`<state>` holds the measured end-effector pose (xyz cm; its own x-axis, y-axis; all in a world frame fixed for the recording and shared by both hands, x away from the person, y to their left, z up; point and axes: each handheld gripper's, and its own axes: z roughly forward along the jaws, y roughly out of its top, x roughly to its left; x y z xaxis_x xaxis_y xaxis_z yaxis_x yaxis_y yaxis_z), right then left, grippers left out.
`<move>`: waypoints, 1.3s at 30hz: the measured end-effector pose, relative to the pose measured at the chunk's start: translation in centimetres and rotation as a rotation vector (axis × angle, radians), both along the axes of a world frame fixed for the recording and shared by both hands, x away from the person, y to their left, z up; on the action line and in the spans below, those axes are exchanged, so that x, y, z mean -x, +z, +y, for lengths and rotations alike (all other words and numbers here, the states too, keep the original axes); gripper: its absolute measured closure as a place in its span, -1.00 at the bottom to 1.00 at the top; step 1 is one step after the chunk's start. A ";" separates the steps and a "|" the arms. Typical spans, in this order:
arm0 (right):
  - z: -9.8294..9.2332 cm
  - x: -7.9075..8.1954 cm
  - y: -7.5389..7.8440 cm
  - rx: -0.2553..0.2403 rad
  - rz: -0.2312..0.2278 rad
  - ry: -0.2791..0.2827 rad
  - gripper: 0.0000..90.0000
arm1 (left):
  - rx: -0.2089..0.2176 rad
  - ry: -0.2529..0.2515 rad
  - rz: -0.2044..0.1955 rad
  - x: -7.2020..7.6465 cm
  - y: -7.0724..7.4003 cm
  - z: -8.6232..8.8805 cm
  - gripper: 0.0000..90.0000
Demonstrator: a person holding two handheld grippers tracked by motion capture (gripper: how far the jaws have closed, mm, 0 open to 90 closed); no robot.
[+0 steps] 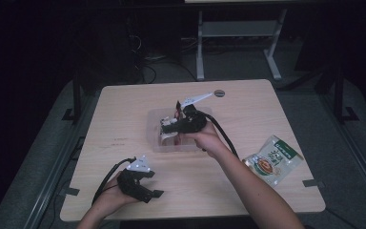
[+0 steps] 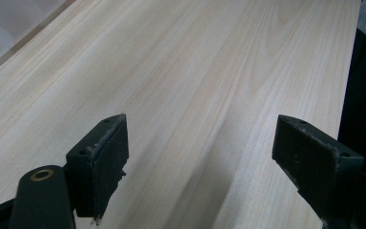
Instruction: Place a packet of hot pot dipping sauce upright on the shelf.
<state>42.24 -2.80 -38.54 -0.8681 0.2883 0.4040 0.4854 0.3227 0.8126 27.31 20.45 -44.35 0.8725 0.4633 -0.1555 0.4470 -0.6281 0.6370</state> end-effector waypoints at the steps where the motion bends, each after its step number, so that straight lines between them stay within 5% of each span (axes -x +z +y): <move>1: 0.0 0.0 -0.1 0.005 -0.001 0.000 0.98 | 0.001 0.000 0.000 0.0 0.0 0.0 -0.57; 12: 0.0 0.3 0.2 0.022 -0.033 -0.016 0.86 | -0.004 -0.002 0.002 0.0 0.0 0.0 -0.57; 26: -1.3 0.8 2.0 -0.027 -0.082 -0.035 0.75 | 0.004 0.003 -0.001 0.0 0.0 0.0 -0.57; 39: -2.2 3.0 3.5 0.050 -0.153 0.008 0.31 | 0.008 0.005 -0.003 0.0 0.1 -0.1 -0.57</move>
